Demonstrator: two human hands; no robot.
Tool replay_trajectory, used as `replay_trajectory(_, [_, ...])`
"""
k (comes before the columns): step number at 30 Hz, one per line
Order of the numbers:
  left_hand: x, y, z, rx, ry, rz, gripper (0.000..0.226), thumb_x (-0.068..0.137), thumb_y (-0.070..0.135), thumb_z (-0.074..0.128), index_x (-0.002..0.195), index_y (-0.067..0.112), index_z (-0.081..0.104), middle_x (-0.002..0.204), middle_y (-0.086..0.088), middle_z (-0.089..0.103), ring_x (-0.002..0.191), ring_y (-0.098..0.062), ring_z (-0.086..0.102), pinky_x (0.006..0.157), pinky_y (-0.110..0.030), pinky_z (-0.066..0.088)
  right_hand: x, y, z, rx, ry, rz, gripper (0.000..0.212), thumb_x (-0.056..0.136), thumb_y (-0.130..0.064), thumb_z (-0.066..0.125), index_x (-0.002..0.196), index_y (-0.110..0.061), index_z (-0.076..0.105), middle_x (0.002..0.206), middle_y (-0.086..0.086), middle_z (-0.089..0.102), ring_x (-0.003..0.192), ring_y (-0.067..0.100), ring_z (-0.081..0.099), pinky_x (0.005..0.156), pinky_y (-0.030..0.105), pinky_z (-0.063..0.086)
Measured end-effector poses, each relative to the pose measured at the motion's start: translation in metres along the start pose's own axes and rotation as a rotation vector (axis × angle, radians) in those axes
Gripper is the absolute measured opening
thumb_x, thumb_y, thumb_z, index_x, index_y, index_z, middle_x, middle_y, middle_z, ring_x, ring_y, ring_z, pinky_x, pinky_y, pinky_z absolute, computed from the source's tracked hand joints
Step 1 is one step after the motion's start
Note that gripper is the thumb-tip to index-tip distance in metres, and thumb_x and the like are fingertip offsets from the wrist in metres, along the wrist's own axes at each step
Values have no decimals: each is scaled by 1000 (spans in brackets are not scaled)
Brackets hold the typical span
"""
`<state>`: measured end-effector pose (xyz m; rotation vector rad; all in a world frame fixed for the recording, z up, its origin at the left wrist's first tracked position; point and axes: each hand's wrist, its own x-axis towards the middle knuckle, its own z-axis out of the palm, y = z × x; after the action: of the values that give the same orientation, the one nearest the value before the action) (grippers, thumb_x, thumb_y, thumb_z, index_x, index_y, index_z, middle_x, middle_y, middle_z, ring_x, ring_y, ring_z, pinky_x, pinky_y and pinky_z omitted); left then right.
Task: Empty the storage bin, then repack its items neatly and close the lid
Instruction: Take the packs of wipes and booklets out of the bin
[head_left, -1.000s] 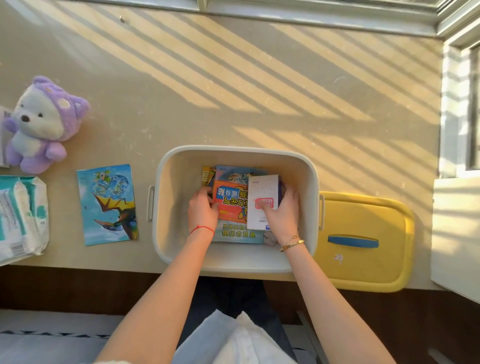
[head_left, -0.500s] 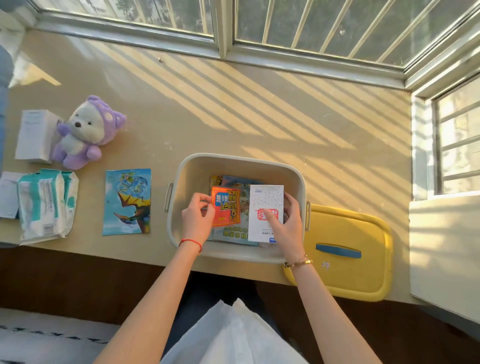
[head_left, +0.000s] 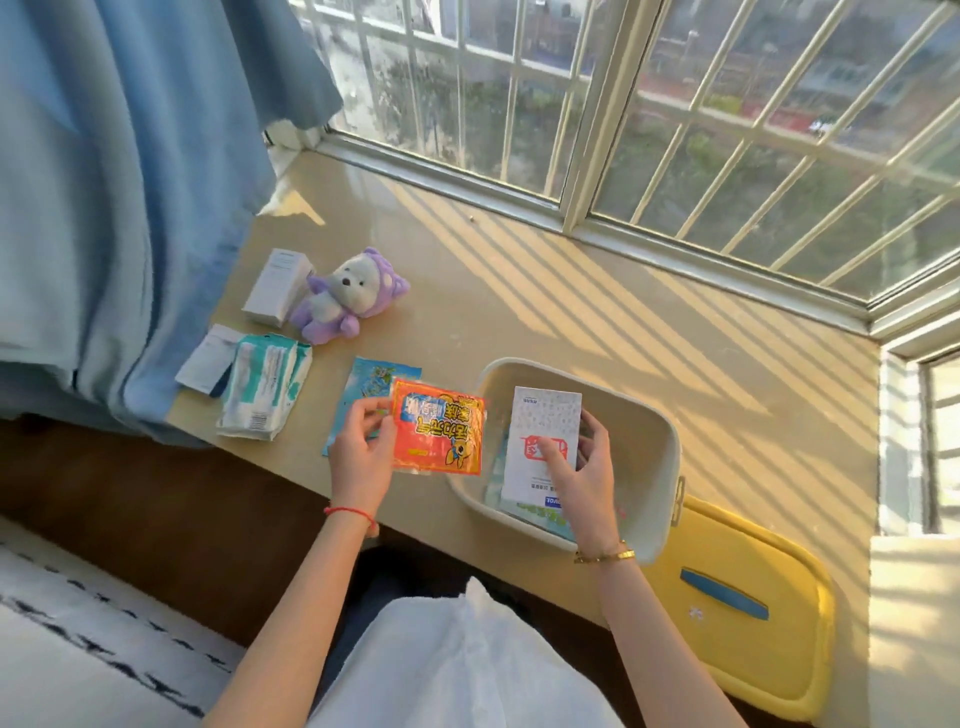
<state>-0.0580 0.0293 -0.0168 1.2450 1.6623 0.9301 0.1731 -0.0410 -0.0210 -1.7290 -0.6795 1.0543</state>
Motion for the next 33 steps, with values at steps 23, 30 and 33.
replay_trajectory(23, [194, -53, -232, 49, -250, -46, 13, 97, 25, 50, 109, 28, 53, 105, 0, 65, 91, -7, 65, 60, -19, 53, -18, -39, 292, 124, 117, 98, 60, 85, -19, 71, 135, -24, 38, 111, 6, 65, 89, 14, 71, 68, 32, 61])
replay_trajectory(30, [244, -44, -188, 58, -277, -53, 10, 96, 28, 49, 103, 33, 55, 93, 7, 69, 80, -7, 69, 61, -31, 58, 24, -54, 290, 106, 233, 115, 62, 85, -18, 71, 137, -23, 36, 108, 4, 66, 86, 10, 71, 61, 27, 59])
replay_trajectory(33, [268, -35, -145, 33, -309, -63, 11, 97, 24, 49, 105, 25, 55, 100, -1, 68, 86, -12, 68, 61, -23, 55, 51, -60, 277, 110, 283, 110, 61, 86, -19, 70, 137, -23, 36, 107, 4, 66, 85, 11, 72, 61, 26, 59])
